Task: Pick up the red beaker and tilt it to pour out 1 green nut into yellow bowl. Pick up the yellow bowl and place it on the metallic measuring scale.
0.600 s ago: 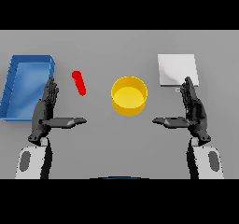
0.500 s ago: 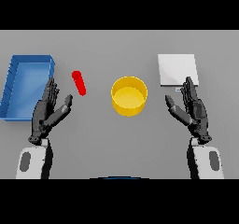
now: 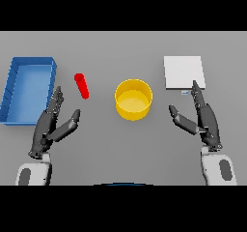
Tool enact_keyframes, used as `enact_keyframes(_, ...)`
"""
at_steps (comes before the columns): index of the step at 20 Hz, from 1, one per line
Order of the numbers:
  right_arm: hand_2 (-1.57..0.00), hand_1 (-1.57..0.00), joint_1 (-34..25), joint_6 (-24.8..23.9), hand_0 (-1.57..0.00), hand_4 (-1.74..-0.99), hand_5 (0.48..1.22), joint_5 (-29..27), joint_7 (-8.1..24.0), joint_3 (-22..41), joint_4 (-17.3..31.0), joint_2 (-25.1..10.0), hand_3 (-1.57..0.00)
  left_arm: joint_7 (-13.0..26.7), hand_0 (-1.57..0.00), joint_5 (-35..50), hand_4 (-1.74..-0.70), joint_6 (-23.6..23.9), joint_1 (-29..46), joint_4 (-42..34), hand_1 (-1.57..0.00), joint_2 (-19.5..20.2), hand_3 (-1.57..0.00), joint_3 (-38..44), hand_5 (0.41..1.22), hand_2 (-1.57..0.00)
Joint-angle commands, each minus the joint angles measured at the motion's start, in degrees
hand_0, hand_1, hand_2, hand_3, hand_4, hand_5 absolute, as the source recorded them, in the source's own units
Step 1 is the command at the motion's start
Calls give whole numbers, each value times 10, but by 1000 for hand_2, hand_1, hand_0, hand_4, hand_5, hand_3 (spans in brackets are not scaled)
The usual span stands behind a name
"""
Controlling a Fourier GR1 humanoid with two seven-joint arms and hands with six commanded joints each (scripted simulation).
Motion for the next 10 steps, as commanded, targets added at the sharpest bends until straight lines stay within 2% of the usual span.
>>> enact_keyframes(1,1,1,1,4,1,-1196,584,-4,-2,-2,1,-3,1,6,1,-2,-1191,-1,1,-3,1,2,1,-1,663,1)
enact_keyframes(2,1,1,2,9,1,-1206,585,-10,0,-2,-2,-3,1,9,1,-3,-1184,-1,1,0,1,5,1,1,660,1)
enact_keyframes(3,1,1,14,19,1,-1225,590,-21,-15,2,-13,3,1,13,1,-2,-1179,-1,-3,1,1,6,1,2,657,1)
enact_keyframes(5,1,1,11,26,1,-1261,604,-35,-7,-3,-16,0,1,21,1,-8,-1171,0,-10,7,1,3,1,-4,652,1)
enact_keyframes(9,1,1,-7,37,1,-1292,624,-43,-12,-11,1,-9,1,21,1,-13,-1193,7,-41,53,1,-2,1,7,658,1)
enact_keyframes(10,1,1,-2,39,1,-1291,623,-44,-24,-13,3,-10,1,18,1,-20,-1197,11,-57,68,1,-3,1,7,659,1)
